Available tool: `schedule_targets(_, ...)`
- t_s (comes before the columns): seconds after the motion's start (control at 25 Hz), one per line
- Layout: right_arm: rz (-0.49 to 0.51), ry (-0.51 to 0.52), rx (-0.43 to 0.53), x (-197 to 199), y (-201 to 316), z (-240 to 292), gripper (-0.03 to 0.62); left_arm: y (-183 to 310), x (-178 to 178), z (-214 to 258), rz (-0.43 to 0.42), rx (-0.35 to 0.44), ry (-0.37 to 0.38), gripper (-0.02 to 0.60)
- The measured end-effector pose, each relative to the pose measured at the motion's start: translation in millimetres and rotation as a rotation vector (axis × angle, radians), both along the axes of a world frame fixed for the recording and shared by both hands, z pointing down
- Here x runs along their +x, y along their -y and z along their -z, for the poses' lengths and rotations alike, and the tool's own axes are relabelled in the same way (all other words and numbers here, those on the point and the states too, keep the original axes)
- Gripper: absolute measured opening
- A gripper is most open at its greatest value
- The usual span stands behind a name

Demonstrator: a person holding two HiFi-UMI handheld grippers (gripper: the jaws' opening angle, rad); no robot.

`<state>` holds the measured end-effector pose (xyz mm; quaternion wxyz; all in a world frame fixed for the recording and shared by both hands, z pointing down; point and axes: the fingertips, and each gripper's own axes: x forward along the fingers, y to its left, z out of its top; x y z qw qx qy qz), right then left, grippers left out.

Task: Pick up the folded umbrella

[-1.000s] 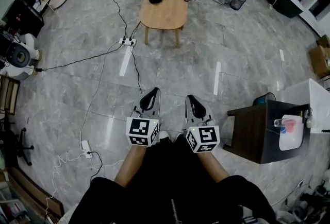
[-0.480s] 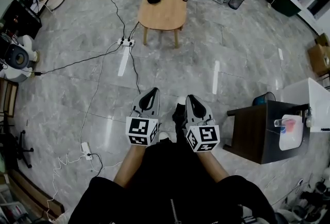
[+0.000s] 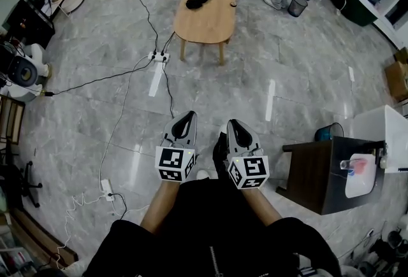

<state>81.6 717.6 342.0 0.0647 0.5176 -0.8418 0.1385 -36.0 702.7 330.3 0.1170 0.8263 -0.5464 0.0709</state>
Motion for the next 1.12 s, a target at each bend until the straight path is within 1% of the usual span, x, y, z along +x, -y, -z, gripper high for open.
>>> schedule_targets(0.48,0.037,0.004,-0.026,-2,77,-5,0.029,78,2,-5,0.015,-0.023,0.009,0.015)
schedule_targets(0.88,0.079,0.001,-0.032,5,167,4,0.029,161,13,0,0.035,-0.046,0.019,0.015)
schedule_targets(1.12,0.098,0.014,-0.040,10,219,4,0.029,211,18,4,0.049,-0.038,0.020,0.015)
